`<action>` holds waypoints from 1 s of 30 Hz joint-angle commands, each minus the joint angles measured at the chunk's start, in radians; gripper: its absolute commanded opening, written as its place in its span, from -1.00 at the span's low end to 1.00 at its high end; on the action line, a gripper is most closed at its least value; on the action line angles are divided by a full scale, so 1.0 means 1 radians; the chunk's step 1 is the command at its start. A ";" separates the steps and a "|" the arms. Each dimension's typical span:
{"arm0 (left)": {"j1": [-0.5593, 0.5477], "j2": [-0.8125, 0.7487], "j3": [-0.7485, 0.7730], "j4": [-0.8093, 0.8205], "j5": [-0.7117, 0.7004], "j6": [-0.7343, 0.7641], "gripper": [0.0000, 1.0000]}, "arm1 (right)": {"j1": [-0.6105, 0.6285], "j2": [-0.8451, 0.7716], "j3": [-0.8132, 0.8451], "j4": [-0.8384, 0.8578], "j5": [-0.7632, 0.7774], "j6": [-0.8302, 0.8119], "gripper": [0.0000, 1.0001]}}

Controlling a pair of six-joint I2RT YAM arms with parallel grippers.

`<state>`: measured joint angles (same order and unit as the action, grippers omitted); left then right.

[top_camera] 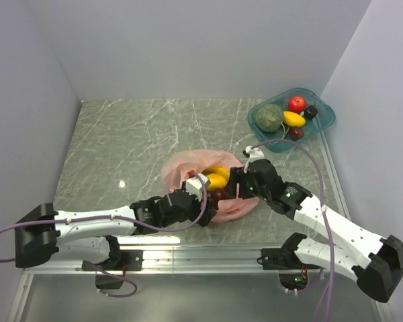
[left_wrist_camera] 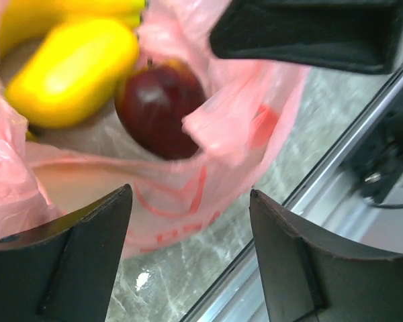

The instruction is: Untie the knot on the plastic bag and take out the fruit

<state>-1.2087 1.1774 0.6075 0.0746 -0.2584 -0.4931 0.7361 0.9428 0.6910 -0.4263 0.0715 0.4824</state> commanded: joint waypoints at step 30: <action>0.465 -0.377 0.175 -0.414 -0.237 0.047 0.99 | 0.106 0.545 0.061 0.245 -0.029 -0.074 0.77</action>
<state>-0.7757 0.8131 0.7265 -0.3271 -0.4583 -0.5163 0.8253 1.4498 0.7456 -0.1684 0.0391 0.4282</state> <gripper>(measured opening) 0.993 0.883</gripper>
